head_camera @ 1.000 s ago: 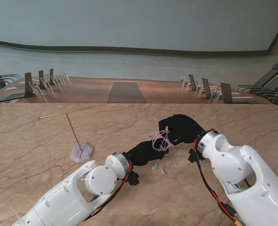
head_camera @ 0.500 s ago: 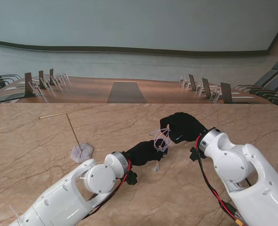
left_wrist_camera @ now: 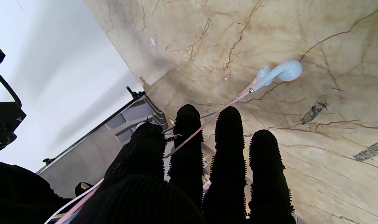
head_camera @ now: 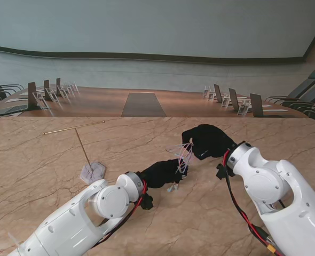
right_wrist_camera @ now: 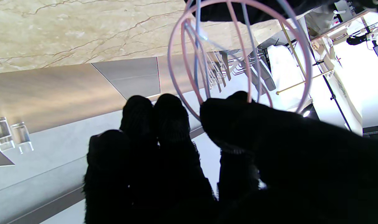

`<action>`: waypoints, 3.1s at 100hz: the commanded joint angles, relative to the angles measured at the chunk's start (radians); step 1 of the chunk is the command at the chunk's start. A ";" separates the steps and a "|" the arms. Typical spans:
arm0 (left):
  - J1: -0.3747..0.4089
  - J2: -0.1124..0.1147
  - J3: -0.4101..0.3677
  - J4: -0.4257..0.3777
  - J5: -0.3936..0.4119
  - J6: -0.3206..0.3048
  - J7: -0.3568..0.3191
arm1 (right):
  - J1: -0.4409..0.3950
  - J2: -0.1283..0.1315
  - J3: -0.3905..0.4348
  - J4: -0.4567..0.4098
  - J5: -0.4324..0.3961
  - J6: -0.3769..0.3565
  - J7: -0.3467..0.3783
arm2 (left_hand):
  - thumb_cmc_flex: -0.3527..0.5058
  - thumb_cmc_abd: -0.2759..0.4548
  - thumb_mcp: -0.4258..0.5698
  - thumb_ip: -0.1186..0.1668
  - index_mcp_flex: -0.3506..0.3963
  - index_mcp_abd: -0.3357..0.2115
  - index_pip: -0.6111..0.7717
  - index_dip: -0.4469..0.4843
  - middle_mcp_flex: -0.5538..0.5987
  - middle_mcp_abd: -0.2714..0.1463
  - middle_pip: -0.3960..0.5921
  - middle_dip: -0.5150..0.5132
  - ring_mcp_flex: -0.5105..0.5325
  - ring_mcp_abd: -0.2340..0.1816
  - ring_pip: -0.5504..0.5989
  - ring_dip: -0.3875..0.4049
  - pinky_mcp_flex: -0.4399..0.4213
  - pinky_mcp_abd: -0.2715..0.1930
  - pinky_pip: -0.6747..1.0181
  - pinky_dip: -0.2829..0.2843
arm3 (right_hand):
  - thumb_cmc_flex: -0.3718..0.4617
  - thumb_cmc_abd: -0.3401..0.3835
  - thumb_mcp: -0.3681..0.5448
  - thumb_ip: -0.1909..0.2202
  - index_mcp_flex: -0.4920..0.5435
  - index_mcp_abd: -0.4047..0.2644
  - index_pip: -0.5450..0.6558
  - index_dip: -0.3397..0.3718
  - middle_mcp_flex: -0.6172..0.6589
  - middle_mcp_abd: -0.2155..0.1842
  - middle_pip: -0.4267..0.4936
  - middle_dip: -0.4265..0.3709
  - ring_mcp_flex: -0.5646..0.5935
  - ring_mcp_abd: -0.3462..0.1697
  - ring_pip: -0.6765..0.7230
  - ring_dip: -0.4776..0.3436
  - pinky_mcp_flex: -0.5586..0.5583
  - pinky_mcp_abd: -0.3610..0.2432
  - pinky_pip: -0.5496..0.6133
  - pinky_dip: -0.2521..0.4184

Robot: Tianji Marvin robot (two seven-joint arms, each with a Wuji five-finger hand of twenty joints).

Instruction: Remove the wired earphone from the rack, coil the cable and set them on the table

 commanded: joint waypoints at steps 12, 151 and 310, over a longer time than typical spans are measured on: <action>0.007 0.001 0.000 -0.002 -0.003 0.006 -0.008 | 0.000 -0.002 0.007 -0.011 0.001 -0.016 -0.007 | 0.081 -0.014 0.038 -0.008 0.033 -0.038 0.038 -0.009 0.029 -0.027 0.010 -0.006 0.022 0.009 -0.003 0.009 0.001 0.010 0.038 -0.003 | 0.002 -0.027 0.035 -0.018 0.008 0.009 0.058 0.043 -0.010 0.095 0.009 0.010 0.008 0.095 0.062 0.015 0.005 -0.068 0.019 -0.008; 0.063 0.029 -0.059 -0.032 0.080 0.008 -0.026 | -0.022 0.001 0.044 -0.018 -0.019 -0.018 0.004 | -0.467 -0.061 0.047 0.036 -0.132 0.076 -0.555 -0.394 -0.390 0.000 -0.465 -0.541 -0.337 -0.124 -0.495 -0.278 -0.193 -0.081 -0.364 -0.109 | 0.001 -0.026 0.030 -0.002 0.012 0.013 0.047 0.055 -0.008 0.096 0.009 0.011 0.008 0.095 0.059 0.020 0.002 -0.070 0.018 0.000; 0.152 0.036 -0.128 -0.042 0.162 0.033 0.024 | -0.253 0.018 0.120 0.039 -0.238 0.277 0.103 | -0.454 0.007 0.004 0.029 -0.099 0.074 -0.556 -0.433 -0.360 0.015 -0.461 -0.569 -0.312 -0.103 -0.477 -0.264 -0.183 -0.070 -0.376 -0.077 | -0.020 -0.036 0.075 -0.105 -0.002 0.053 0.064 -0.050 0.025 0.136 0.015 0.018 0.052 0.128 0.084 0.062 0.064 -0.005 0.041 -0.018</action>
